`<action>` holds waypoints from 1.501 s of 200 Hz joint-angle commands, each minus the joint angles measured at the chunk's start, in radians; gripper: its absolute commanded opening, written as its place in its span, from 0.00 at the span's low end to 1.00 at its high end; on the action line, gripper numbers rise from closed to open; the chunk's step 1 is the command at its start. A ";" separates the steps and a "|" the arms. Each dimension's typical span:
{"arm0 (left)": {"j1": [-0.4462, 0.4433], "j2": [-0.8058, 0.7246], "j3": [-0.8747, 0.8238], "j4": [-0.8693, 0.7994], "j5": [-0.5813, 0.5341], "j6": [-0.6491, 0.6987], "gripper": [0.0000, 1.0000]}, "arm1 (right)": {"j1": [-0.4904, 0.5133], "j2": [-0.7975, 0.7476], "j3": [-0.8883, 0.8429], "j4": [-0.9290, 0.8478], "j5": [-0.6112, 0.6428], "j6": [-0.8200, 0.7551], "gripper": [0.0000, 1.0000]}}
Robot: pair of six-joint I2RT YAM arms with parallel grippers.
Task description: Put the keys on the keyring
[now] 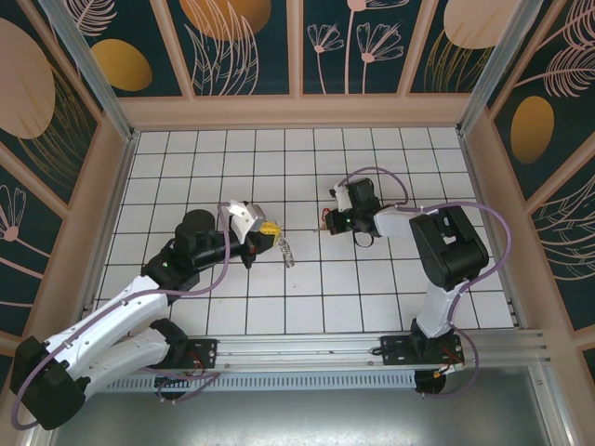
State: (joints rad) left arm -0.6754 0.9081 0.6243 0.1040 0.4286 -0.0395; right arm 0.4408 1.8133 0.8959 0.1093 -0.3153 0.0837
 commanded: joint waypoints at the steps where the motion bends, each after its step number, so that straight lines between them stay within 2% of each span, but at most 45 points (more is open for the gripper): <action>1: -0.004 0.000 0.016 0.027 0.001 -0.004 0.00 | 0.003 -0.047 -0.023 0.008 0.000 -0.023 0.00; 30: -0.003 0.000 0.027 0.012 -0.004 0.000 0.00 | 0.019 -0.167 -0.113 0.084 -0.044 -0.068 0.00; 77: -0.003 0.004 0.064 -0.025 0.016 0.029 0.00 | 0.100 -0.514 -0.210 0.105 -0.124 -0.147 0.00; 120: -0.003 0.036 0.135 -0.058 0.063 0.078 0.00 | 0.189 -0.771 -0.300 0.235 -0.309 -0.126 0.00; 135: -0.004 0.040 0.172 -0.108 0.050 0.123 0.00 | 0.210 -0.827 -0.326 0.287 -0.359 -0.100 0.00; 162: -0.004 0.059 0.240 -0.188 0.041 0.198 0.00 | 0.256 -0.880 -0.334 0.297 -0.363 -0.098 0.00; 195: -0.003 0.077 0.267 -0.205 0.080 0.233 0.00 | 0.328 -0.886 -0.322 0.336 -0.299 -0.079 0.00; 234: -0.004 0.072 0.251 -0.205 0.092 0.245 0.00 | 0.438 -0.890 -0.319 0.389 -0.038 -0.087 0.00; 300: -0.003 0.071 0.242 -0.212 0.081 0.260 0.00 | 0.498 -0.891 -0.297 0.392 0.069 -0.104 0.00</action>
State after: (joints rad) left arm -0.6754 0.9829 0.8639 -0.1169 0.4934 0.1989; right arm 0.9215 0.9440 0.5732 0.4488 -0.3161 -0.0025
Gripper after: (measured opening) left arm 0.043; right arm 0.049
